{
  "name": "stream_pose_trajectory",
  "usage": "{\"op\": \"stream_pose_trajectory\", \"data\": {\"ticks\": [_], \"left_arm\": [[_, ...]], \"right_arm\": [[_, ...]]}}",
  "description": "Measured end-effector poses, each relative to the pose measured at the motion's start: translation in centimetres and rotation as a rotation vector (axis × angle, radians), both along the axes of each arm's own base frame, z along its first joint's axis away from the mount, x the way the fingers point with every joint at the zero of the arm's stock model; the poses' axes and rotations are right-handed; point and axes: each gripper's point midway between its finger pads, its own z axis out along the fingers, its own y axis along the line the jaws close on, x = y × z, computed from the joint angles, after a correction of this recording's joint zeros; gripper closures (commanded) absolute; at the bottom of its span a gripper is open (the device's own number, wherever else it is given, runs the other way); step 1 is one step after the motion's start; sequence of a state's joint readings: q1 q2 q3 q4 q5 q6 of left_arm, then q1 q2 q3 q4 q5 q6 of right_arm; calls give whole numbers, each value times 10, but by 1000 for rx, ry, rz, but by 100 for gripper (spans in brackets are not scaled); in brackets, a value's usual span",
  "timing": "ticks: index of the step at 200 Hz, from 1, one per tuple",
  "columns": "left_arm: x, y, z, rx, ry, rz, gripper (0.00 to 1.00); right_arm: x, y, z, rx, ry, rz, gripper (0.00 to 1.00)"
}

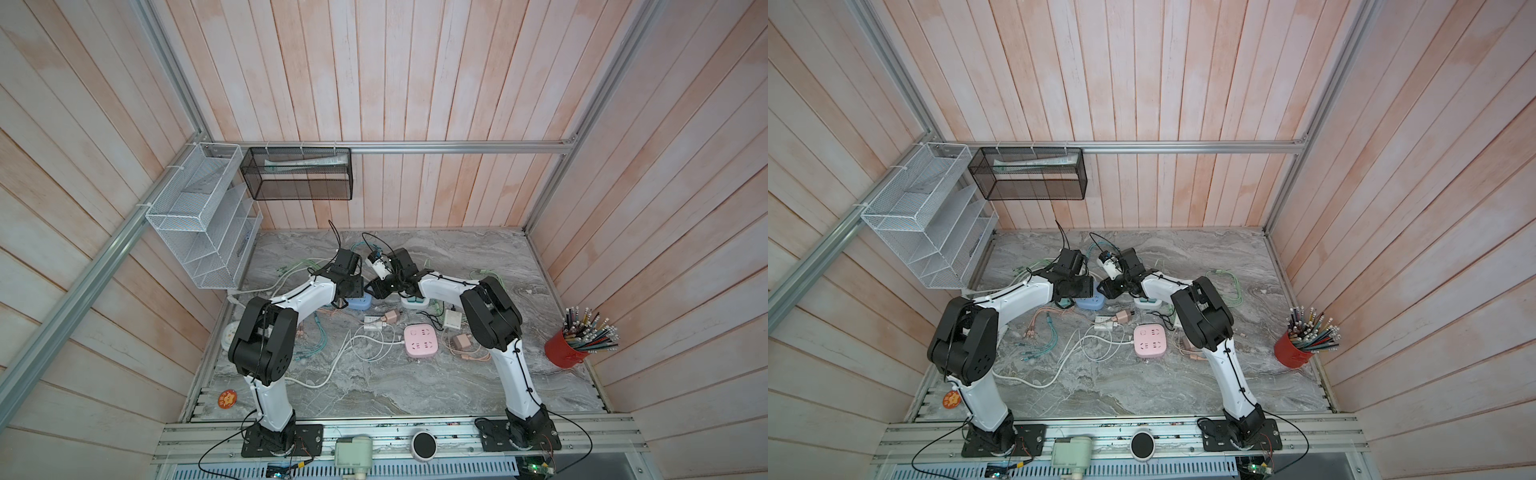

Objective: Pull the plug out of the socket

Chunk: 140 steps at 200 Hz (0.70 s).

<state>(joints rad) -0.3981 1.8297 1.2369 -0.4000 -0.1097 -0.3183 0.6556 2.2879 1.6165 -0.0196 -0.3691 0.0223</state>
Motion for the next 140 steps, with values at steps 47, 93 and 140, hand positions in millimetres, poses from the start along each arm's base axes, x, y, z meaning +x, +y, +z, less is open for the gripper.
{"op": "stream_pose_trajectory", "data": {"ticks": [47, 93, 140], "left_arm": [[-17, 9, -24, 31, 49, 1, 38], [-20, 19, -23, 53, 46, 23, 39], [-24, 48, -24, 78, 58, 90, 39]], "right_arm": [[0, 0, 0, -1, 1, 0, 48], [0, 0, 0, -1, 2, 0, 48], [0, -1, 0, -2, 3, -1, 48]]}}
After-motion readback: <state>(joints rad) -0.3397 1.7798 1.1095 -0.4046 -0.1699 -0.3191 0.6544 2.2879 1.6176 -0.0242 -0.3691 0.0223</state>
